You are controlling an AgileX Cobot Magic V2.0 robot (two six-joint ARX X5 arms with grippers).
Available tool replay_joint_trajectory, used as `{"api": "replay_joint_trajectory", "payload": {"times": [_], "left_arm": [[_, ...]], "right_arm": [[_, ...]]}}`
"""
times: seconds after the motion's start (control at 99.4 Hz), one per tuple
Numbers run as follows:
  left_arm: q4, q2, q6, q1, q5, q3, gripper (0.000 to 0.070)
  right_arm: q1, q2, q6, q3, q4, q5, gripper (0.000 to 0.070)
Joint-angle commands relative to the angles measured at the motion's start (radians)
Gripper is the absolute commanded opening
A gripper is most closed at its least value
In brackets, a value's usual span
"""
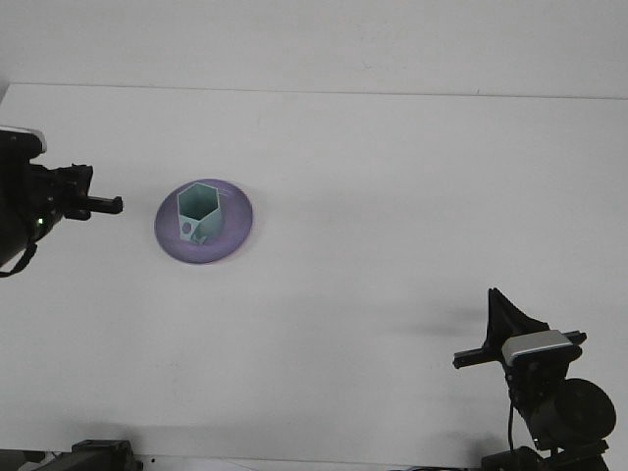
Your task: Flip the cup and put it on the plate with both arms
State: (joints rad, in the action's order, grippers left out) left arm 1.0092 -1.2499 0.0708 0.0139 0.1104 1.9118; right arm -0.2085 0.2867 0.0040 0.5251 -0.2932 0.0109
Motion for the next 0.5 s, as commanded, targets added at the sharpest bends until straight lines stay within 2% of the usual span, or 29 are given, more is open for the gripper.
{"api": "replay_joint_trajectory", "payload": {"times": [0.0,0.272,0.372,0.493], "left_arm": [[-0.090,0.056,0.020,0.002,0.002,-0.130,0.0013],[-0.643,0.512,0.018,0.002,0.002,-0.903,0.0012],[-0.800,0.666,0.012,0.000,0.003,-1.143,0.0012],[-0.909,0.822,-0.048,0.000,0.004,-1.351,0.0012]], "right_arm": [[0.000,0.003,-0.009,0.039,0.016,0.027,0.0007],[0.000,0.003,-0.028,0.080,-0.077,0.042,0.0007],[0.000,-0.007,-0.064,0.052,-0.082,0.013,0.0007],[0.000,-0.029,-0.113,0.013,-0.035,-0.003,0.0007]]}}
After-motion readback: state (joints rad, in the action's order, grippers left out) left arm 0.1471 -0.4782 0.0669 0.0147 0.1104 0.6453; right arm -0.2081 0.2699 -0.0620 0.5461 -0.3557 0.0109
